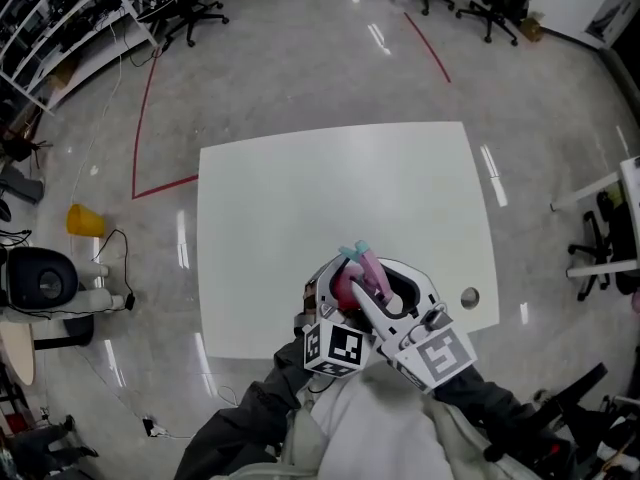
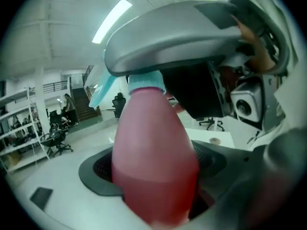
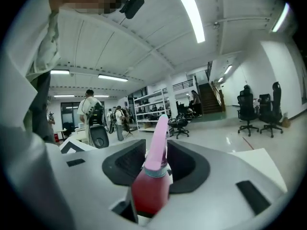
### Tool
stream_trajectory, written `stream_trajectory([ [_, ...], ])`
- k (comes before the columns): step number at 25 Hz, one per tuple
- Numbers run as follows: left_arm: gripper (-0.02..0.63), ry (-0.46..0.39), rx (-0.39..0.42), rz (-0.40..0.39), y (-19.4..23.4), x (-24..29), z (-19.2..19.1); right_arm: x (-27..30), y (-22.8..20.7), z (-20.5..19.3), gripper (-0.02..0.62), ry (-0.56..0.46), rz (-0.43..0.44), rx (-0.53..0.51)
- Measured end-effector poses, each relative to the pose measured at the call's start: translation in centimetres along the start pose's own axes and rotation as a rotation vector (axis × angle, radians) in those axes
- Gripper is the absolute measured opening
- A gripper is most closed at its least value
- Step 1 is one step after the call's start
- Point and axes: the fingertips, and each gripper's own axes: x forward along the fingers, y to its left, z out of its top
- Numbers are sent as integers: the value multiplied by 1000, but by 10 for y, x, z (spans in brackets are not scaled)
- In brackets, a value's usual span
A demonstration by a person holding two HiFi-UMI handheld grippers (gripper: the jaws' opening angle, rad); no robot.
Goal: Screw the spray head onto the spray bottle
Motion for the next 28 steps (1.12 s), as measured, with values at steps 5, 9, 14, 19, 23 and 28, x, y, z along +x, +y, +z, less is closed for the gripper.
stream_trajectory([
  [5,426,-72,-136,-50,12,-12,0,-17,10,23,167,-123,147,8],
  [9,426,-71,-113,-52,25,-19,-6,-24,17,11,166,-80,296,48],
  [14,427,-57,-67,-64,18,-18,-3,-17,59,4,166,-40,410,-30],
  [19,427,-112,-44,-153,8,-21,14,-31,68,23,166,-103,477,-48],
  [23,428,-224,-35,-298,-2,-35,29,-47,13,33,215,-152,344,-24],
  [28,428,-213,54,-410,-34,-30,26,-40,13,31,314,-92,408,-126],
])
